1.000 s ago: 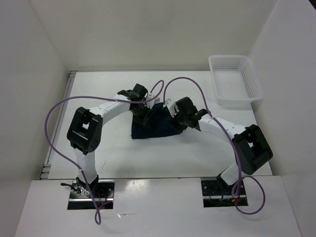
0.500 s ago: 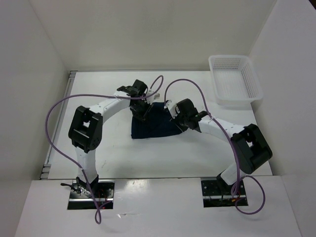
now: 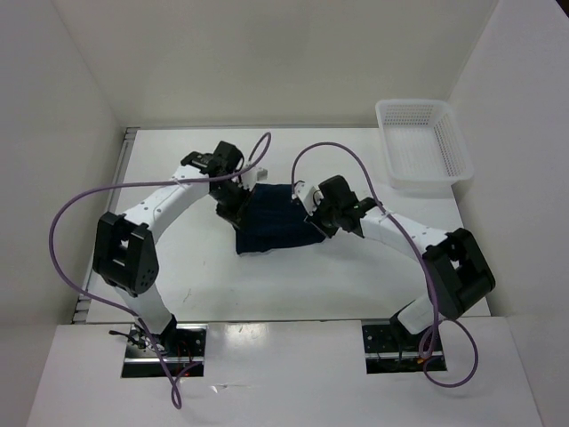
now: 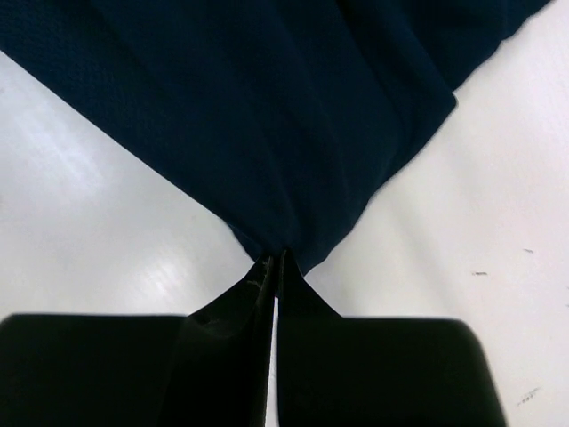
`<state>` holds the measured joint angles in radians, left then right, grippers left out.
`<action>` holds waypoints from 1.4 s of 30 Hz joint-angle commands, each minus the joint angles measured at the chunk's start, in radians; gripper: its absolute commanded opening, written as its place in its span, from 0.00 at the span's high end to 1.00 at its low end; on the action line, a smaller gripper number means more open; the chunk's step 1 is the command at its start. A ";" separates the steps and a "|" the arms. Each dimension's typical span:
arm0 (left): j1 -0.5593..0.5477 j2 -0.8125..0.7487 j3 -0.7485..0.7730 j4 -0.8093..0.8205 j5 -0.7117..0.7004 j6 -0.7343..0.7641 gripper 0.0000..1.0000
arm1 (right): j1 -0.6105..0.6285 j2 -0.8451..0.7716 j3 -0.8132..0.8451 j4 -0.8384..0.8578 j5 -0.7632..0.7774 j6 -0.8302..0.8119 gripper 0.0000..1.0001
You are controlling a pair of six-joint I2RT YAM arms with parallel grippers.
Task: Fold and stack the shorts
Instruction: Fold the shorts
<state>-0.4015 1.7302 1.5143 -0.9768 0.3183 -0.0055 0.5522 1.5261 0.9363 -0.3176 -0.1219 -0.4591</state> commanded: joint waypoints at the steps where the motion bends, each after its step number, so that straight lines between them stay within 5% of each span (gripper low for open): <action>1: 0.012 0.002 -0.124 -0.102 -0.019 0.006 1.00 | 0.029 -0.049 0.010 -0.101 -0.050 -0.087 1.00; 7: 0.012 0.025 -0.235 0.044 -0.079 0.006 0.94 | 0.097 -0.049 -0.059 -0.091 -0.050 -0.141 1.00; 10: 0.012 0.048 -0.235 0.070 -0.091 0.006 0.76 | 0.097 -0.049 -0.080 -0.081 -0.019 -0.162 0.87; 13: 0.012 0.033 -0.235 0.079 -0.111 0.006 0.59 | 0.097 -0.058 -0.080 -0.090 -0.007 -0.162 0.57; 17: 0.035 -0.061 -0.217 -0.006 -0.073 0.006 0.43 | 0.097 -0.099 -0.071 -0.135 -0.016 -0.162 0.38; 21: 0.131 -0.130 -0.180 -0.011 0.042 0.006 0.25 | 0.097 -0.176 -0.060 -0.164 -0.042 -0.162 0.35; 26: 0.283 0.001 -0.076 0.111 0.150 0.006 0.08 | 0.054 -0.202 -0.040 -0.153 -0.139 -0.090 0.32; 38: 0.257 0.253 0.060 0.227 0.215 0.006 0.07 | -0.077 -0.054 -0.030 -0.006 -0.193 0.099 0.30; 42: 0.207 0.264 -0.011 0.216 0.183 0.006 0.35 | -0.077 -0.053 -0.039 0.040 -0.185 0.123 0.27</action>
<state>-0.1562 1.9884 1.5230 -0.7673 0.4774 -0.0082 0.4732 1.4693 0.9066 -0.3729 -0.2970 -0.3775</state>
